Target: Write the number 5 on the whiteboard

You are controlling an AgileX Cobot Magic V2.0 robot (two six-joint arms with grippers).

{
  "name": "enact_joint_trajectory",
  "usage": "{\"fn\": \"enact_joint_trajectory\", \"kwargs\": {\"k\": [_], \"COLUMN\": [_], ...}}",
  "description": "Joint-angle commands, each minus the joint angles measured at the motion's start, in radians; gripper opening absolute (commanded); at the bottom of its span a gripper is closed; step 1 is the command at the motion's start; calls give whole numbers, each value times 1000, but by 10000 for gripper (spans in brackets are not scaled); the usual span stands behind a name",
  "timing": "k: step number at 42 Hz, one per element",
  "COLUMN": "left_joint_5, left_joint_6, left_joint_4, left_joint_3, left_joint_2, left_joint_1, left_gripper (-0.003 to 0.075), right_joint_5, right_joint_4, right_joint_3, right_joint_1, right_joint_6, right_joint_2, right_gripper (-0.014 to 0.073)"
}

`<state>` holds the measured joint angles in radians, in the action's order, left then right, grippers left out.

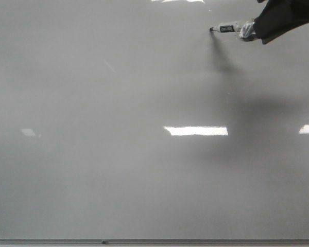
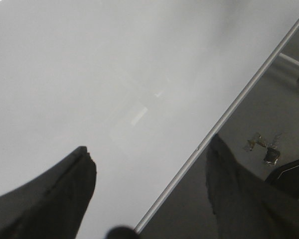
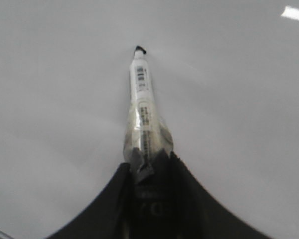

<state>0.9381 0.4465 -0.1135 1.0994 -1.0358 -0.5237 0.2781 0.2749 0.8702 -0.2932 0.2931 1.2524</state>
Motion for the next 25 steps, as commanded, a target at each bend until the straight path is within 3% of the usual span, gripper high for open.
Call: {"fn": "enact_joint_trajectory", "kwargs": {"k": [1,12,20,25], "left_joint_5": [-69,-73,-73,-73], "left_joint_6": [-15,-15,-15,-15], "left_joint_4": [-11,-13,-13,-13], "left_joint_3": [25,25,25,25], "left_joint_2": [17,17,17,17], "left_joint_1": [1,1,1,1], "left_gripper": [461,461,461,461], "right_joint_5": [28,25,134,202], "right_joint_4": [5,1,1,8], "right_joint_3": [33,33,33,13], "right_joint_1": [-17,1,88,86], "right_joint_6": [30,52,50,50], "right_joint_2": [4,5,-14,-6], "right_gripper": [-70,-67,-67,-67]}}
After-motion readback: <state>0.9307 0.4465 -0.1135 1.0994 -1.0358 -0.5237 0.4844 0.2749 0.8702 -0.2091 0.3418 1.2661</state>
